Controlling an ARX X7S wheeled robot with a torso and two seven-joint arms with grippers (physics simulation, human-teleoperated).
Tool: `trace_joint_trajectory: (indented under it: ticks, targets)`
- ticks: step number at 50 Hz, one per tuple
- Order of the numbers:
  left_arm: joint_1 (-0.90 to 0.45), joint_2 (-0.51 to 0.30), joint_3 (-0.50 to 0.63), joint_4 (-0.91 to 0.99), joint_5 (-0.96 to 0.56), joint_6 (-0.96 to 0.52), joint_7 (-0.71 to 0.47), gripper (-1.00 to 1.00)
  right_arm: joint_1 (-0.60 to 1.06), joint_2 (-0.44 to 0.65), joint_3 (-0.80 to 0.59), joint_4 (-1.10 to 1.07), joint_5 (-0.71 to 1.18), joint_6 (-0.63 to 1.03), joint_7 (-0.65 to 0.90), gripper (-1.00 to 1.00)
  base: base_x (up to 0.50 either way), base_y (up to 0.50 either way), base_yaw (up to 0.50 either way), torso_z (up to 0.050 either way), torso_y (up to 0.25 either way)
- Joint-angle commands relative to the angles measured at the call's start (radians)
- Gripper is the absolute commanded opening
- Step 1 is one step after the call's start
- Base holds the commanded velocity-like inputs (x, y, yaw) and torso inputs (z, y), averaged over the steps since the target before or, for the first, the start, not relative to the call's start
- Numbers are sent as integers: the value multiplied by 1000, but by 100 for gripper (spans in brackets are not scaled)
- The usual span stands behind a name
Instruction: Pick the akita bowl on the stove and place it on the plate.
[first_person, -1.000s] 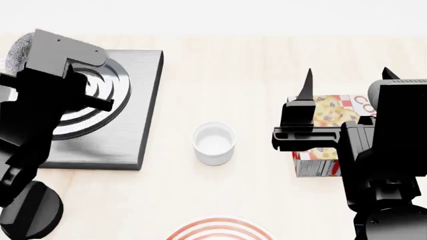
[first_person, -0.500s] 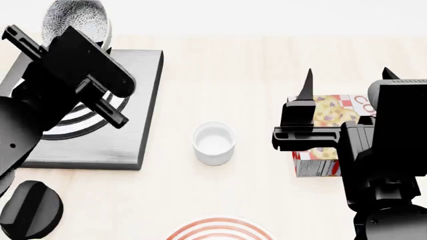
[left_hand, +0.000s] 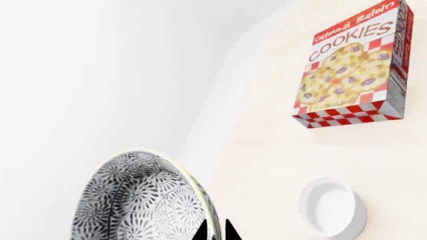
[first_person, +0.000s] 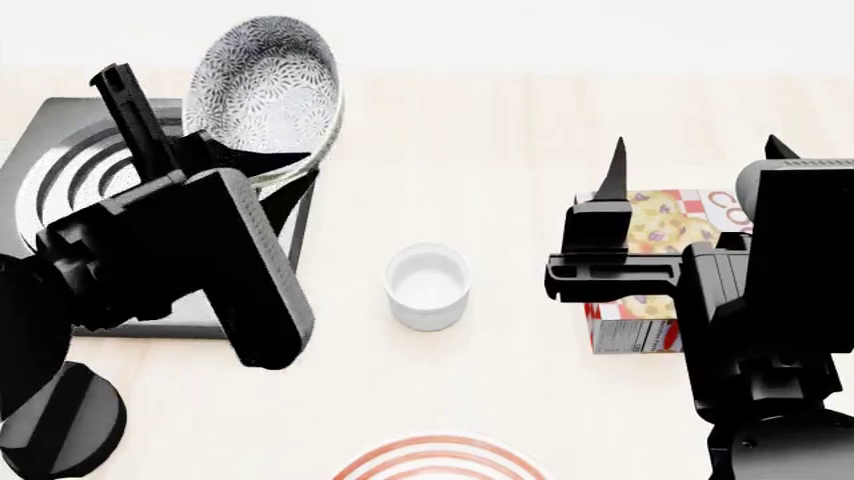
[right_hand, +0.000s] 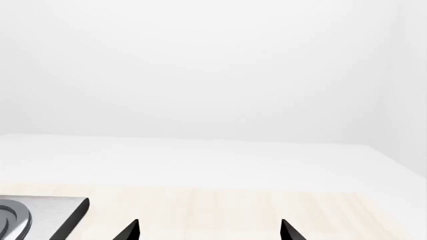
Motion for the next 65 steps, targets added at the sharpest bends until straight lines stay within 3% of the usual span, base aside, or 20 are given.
trace_joint_trajectory:
  ticks: [1,35,65]
  targets:
    - [-37,-12,41,164,32,14,109,-100,0,-15,20,-1,-19,4,-15,100,0,0,0,0,0]
    - [-80,-52,248,413,112,-18,260,-100,-1,-9,11,7,-13,-11,-8,100,0,0,0,0,0]
    - [-46,-40,344,509,135,-59,277,-100,-5,-2,7,6,-4,-18,-1,100,0,0,0,0,0]
